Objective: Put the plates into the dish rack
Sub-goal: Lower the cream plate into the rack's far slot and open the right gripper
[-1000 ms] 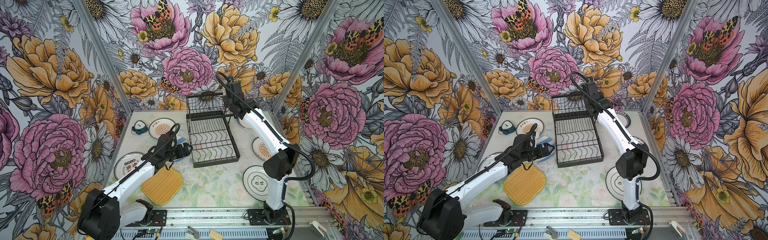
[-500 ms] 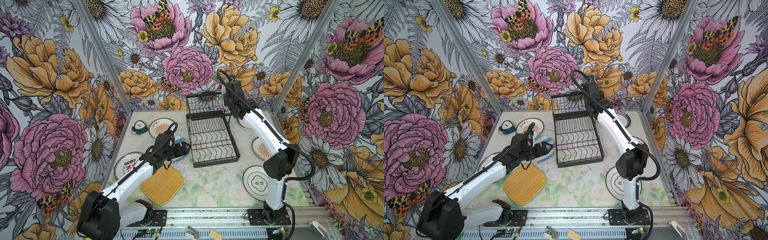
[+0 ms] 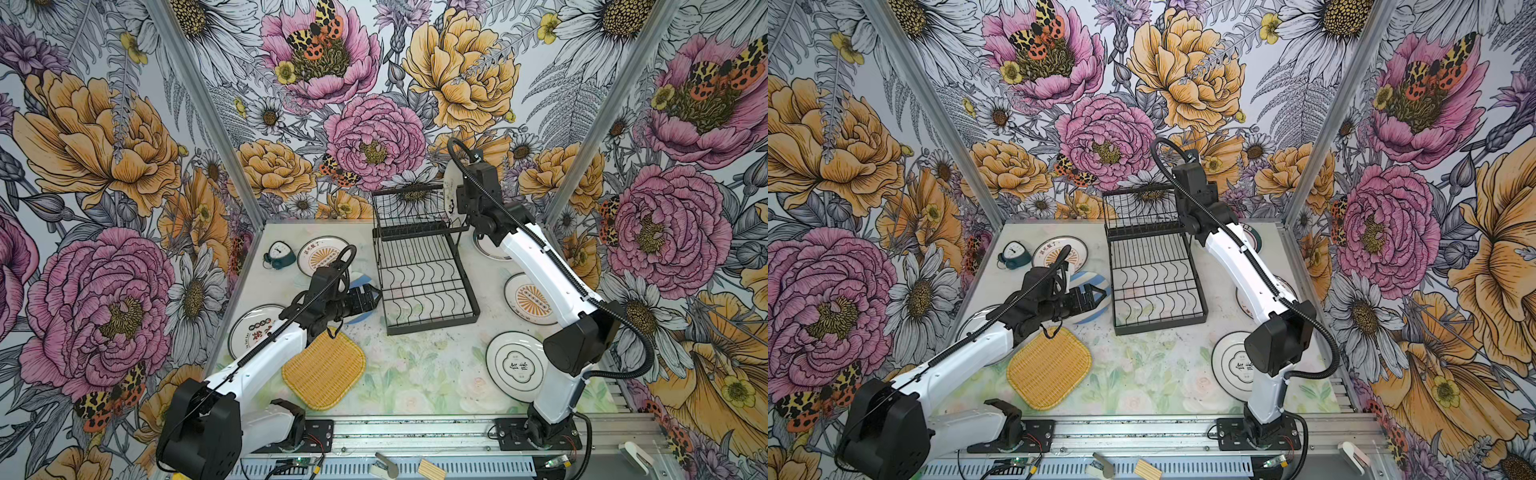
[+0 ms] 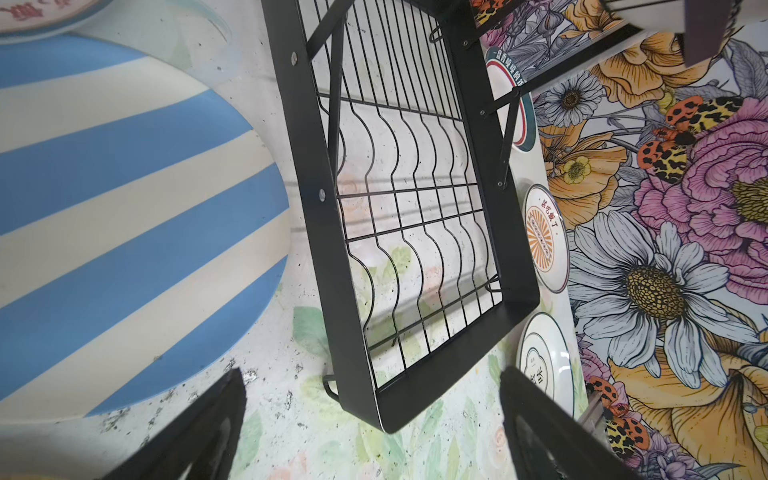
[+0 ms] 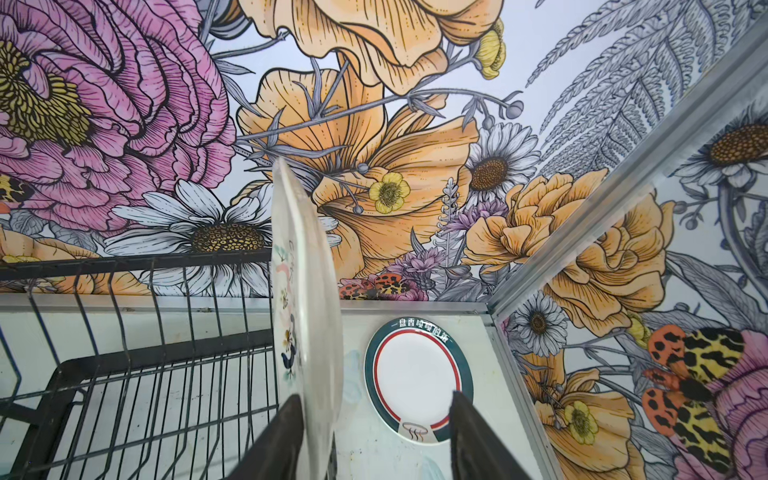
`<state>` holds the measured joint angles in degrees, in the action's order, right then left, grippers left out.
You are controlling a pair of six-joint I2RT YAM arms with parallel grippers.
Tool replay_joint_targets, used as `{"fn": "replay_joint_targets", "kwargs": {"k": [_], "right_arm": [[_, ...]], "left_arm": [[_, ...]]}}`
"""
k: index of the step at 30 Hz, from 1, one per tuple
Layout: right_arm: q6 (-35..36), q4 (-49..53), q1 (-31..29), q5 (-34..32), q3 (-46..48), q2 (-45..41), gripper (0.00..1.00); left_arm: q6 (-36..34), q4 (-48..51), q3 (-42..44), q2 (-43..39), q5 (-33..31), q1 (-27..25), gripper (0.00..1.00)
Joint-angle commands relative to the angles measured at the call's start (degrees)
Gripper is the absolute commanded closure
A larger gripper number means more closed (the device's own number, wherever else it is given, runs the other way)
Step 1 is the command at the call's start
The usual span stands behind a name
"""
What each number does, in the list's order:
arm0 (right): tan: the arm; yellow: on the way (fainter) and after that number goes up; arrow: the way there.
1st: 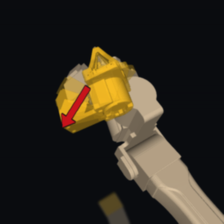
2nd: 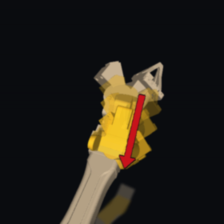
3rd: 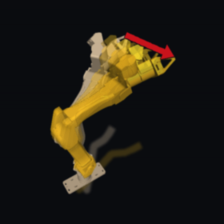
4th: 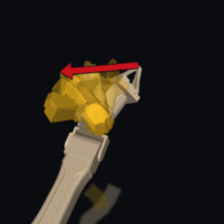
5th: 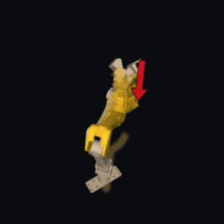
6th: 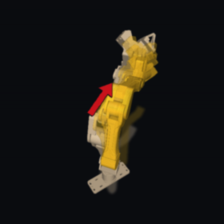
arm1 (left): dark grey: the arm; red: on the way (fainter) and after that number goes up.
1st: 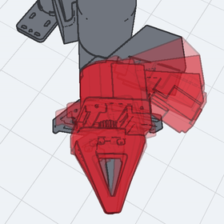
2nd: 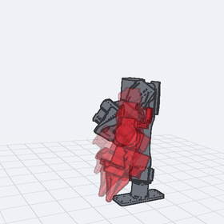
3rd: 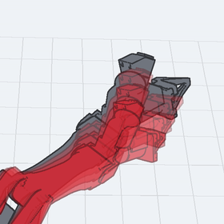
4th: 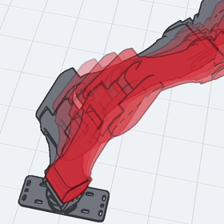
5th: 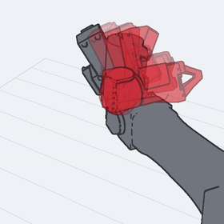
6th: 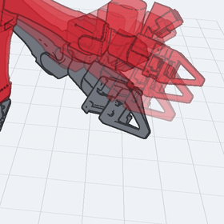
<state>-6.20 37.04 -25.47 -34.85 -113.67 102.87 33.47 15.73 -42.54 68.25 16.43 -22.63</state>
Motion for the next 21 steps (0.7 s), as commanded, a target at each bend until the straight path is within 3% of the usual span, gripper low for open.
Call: {"fn": "replay_joint_targets", "kwargs": {"k": [1,13,21], "right_arm": [[-2.41,1.86,-0.44,0.84,2.77,-4.72,0.36],[-16.74,11.10,0.43,10.86,22.85,-21.54,0.29],[-25.14,13.49,7.64,24.41,39.51,-31.66,0.28]], "left_arm": [[-0.14,0.16,-0.46,-1.14,0.63,-0.07,0.04],[2.56,0.36,3.13,-3.62,-2.85,-5.02,0.03],[3.09,-0.61,3.39,-2.23,-2.84,-7.18,0.02]]}}
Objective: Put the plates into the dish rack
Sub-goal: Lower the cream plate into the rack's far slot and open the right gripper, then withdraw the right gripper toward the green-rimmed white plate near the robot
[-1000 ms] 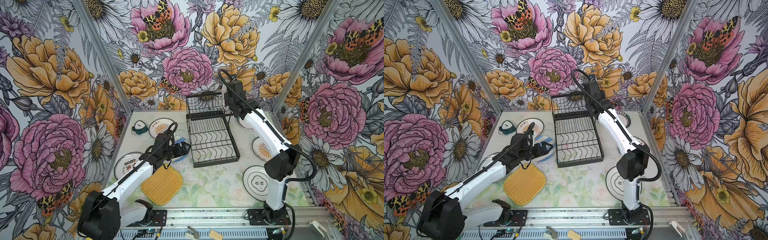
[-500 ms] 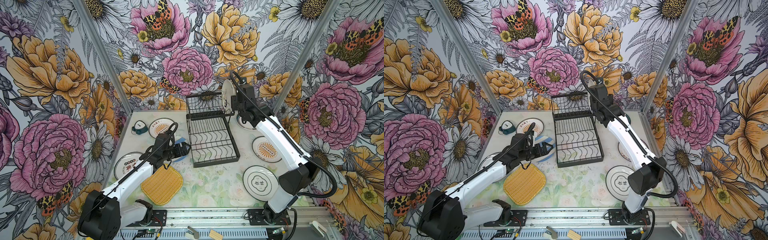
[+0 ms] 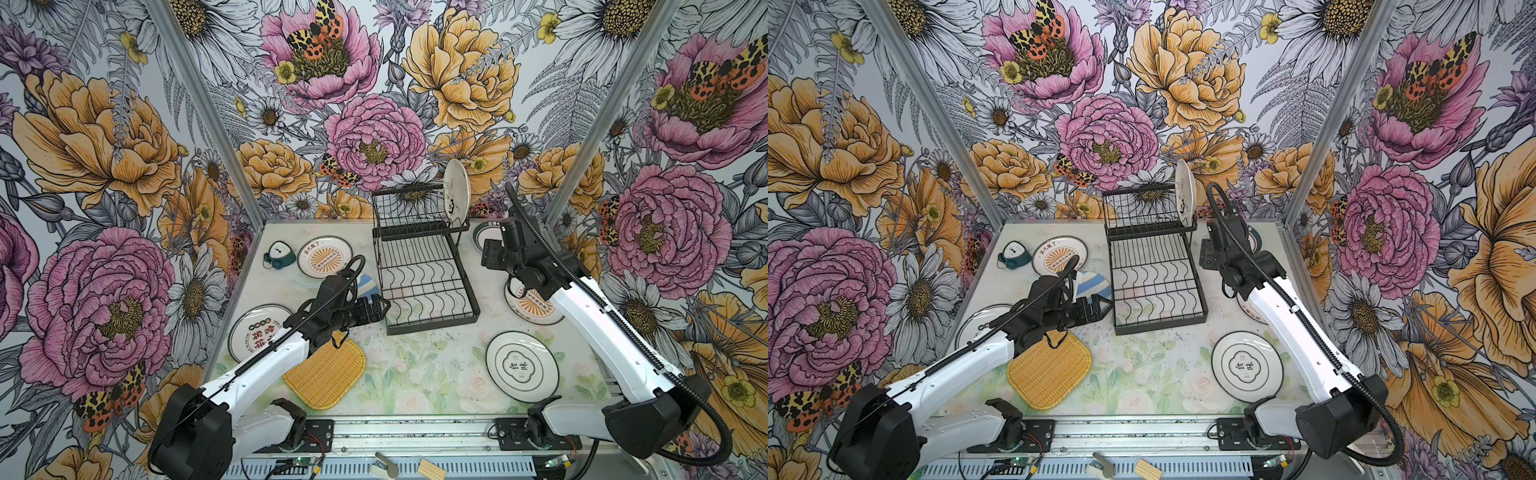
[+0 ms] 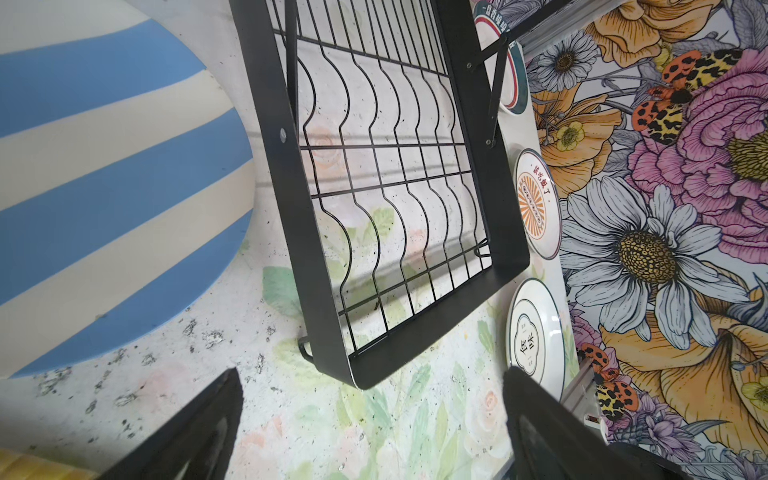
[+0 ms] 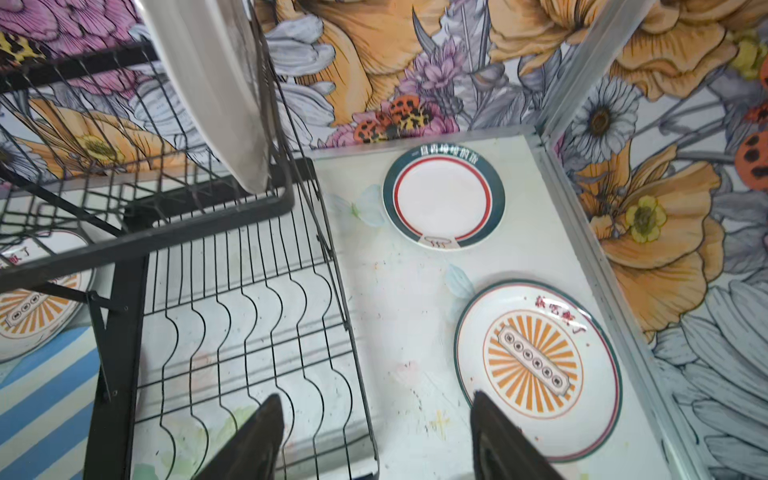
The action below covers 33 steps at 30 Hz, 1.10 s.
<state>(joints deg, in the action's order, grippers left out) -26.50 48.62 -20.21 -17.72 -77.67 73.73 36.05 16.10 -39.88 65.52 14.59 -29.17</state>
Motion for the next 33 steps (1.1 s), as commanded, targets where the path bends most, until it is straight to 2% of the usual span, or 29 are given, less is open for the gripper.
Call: {"fn": "replay_joint_targets", "kwargs": {"k": [1,7,12,18,24,29,33], "right_arm": [[-5.28,1.92,3.63,8.83,5.59,-3.39,0.28],[-6.85,1.74,11.67,17.72,17.19,-6.90,0.26],[-6.45,1.40,22.47,23.01,26.45,-8.12,0.20],[-3.77,0.05,37.51,28.55,31.26,-6.94,0.15],[-0.43,-2.18,49.36,34.19,34.17,-2.50,0.14],[-0.18,-4.86,54.22,34.71,35.44,0.03,0.11],[-1.65,-6.97,55.62,36.17,37.88,1.67,0.11]], "left_arm": [[0.51,-1.11,0.92,0.64,-1.05,-0.94,0.02],[1.38,-2.81,2.21,0.90,-1.03,-1.90,0.01],[2.56,-4.35,3.11,1.02,-1.31,-3.03,0.01],[3.22,-5.46,4.02,1.45,-1.11,-4.21,0.01],[3.04,-6.07,3.50,2.31,-0.52,-4.32,0.01],[2.79,-6.00,3.23,2.48,-0.01,-4.31,0.01],[2.62,-5.98,3.34,2.35,0.27,-4.32,0.01]]}}
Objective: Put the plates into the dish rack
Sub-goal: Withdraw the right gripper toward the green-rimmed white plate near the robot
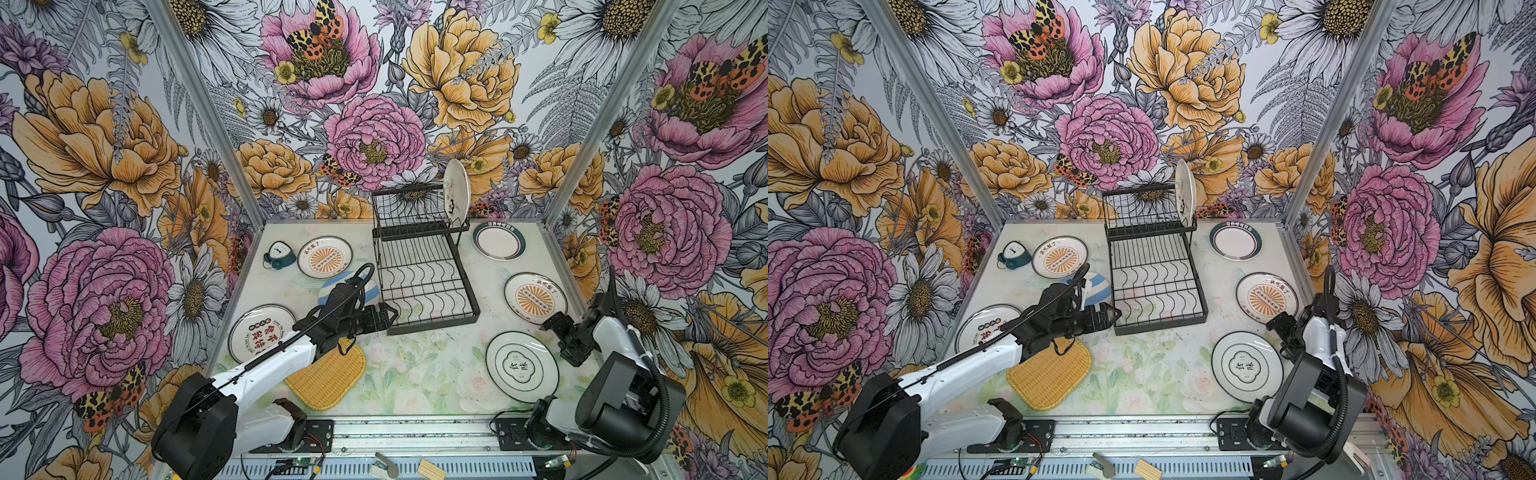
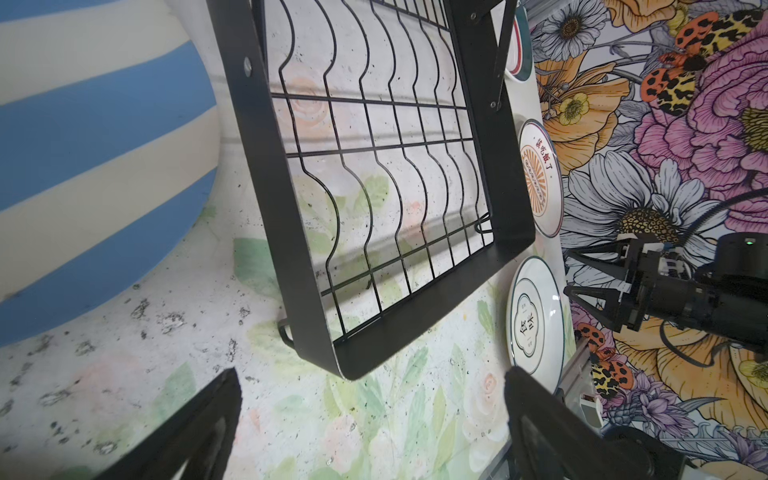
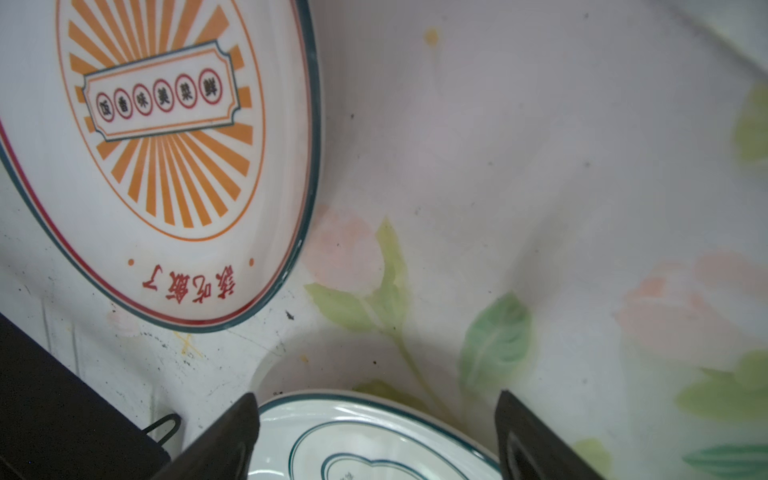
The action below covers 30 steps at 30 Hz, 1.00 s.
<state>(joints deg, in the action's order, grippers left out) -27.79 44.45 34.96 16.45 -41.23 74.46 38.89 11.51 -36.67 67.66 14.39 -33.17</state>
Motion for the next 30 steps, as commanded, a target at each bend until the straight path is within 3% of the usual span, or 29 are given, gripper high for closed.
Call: {"fn": "replay_joint_targets", "kwargs": {"k": [1,14,30], "right_arm": [[-0.67,-2.96,0.44,2.01,1.90,0.89,0.11],[-5.92,-3.13,-0.90,4.31,6.40,-3.59,0.10],[-12.79,-3.01,-13.55,6.46,9.99,-8.61,0.08]], "left_arm": [[-0.30,-1.39,0.12,0.15,0.48,-0.37,0.01],[-0.84,-1.57,0.98,-0.21,1.40,0.18,0.01],[-1.19,-2.00,3.04,-1.95,2.70,1.66,0.01]]}}
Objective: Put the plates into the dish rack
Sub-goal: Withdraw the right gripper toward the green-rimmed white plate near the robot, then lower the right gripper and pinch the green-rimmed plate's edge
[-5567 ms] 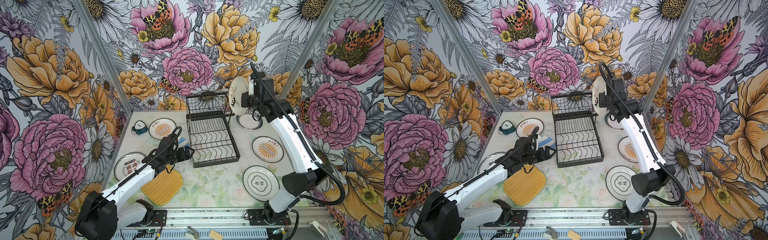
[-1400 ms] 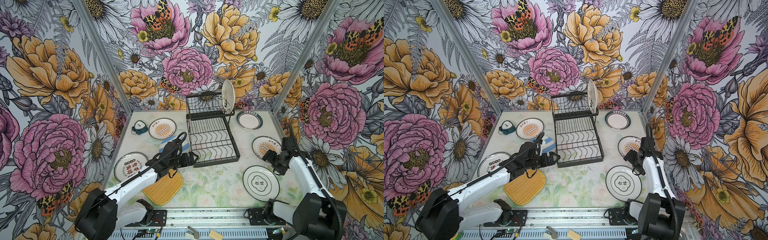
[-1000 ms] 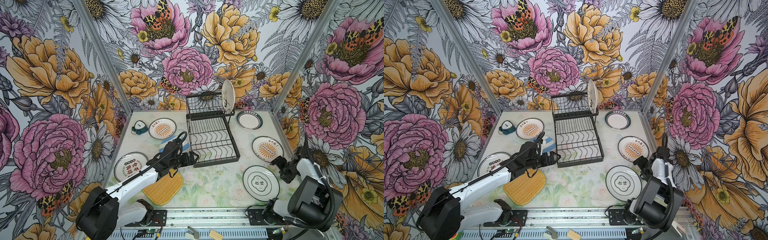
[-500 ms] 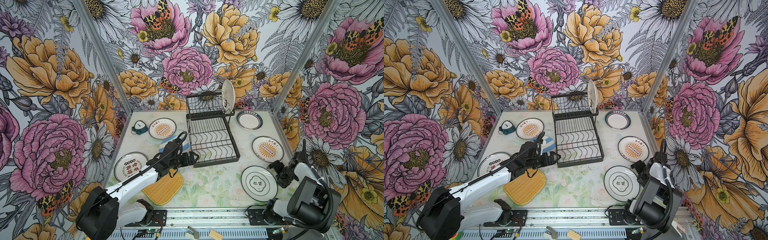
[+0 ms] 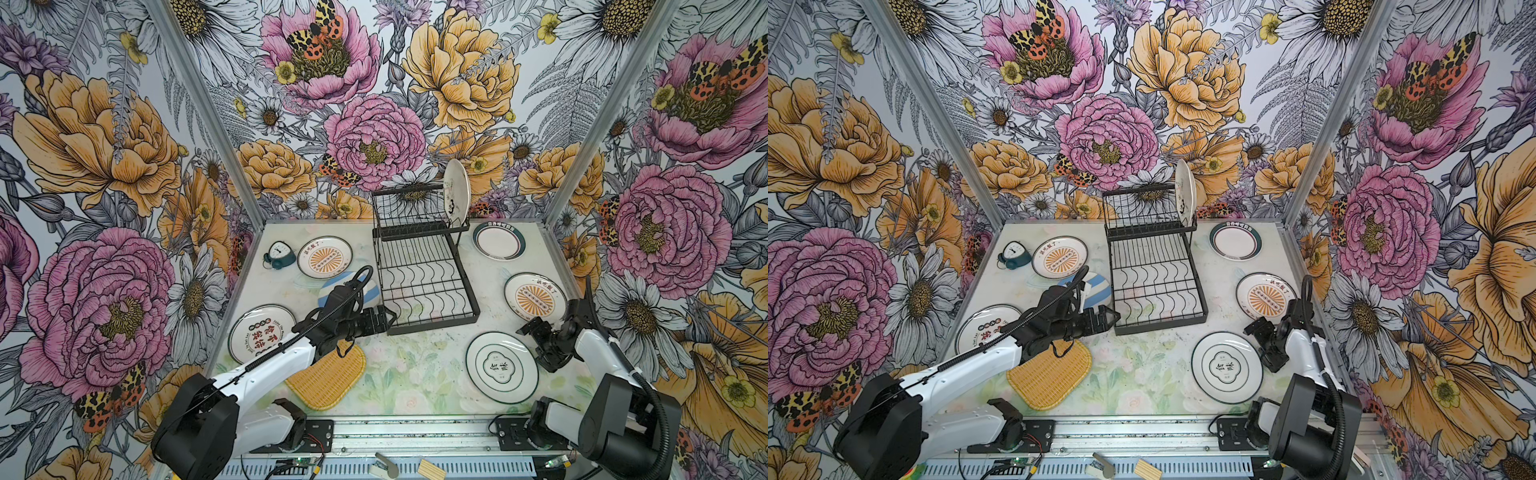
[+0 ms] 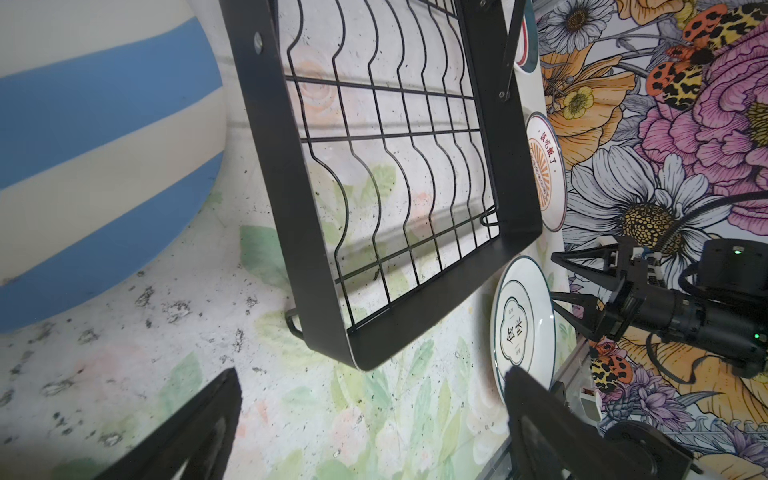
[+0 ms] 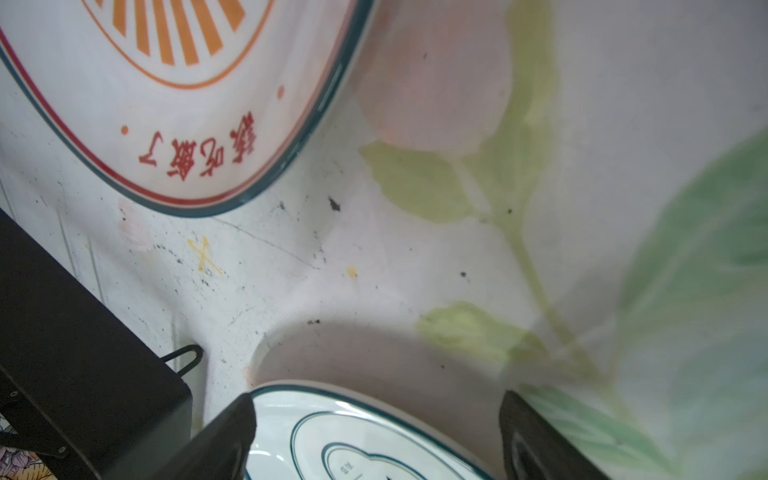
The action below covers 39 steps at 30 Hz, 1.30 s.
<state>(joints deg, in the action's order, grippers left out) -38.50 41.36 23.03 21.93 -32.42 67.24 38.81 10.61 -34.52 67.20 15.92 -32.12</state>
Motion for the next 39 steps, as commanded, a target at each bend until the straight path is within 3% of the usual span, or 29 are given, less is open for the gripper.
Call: {"fn": "replay_joint_targets", "kwargs": {"k": [1,21,27,32,39], "right_arm": [[-2.70,0.04,-2.58,0.94,1.77,-1.92,0.08],[-16.73,-0.31,-27.84,-1.60,3.42,-8.39,0.08],[-16.42,3.61,-28.57,-6.20,4.74,-12.24,0.07],[-16.10,4.52,-29.46,-5.50,6.70,-14.37,0.07],[-16.54,3.71,-35.14,-3.24,7.23,-15.16,0.06]], "left_arm": [[-1.10,-1.04,1.03,-1.74,1.17,0.67,0.01],[0.54,-1.20,3.76,-5.16,0.10,0.67,0.01],[1.09,-0.92,3.68,-5.44,-0.52,-0.34,0.01],[1.36,-0.02,3.67,-6.08,-1.22,-1.18,0.01],[1.53,0.89,3.70,-6.55,-1.54,-1.47,0.01]]}}
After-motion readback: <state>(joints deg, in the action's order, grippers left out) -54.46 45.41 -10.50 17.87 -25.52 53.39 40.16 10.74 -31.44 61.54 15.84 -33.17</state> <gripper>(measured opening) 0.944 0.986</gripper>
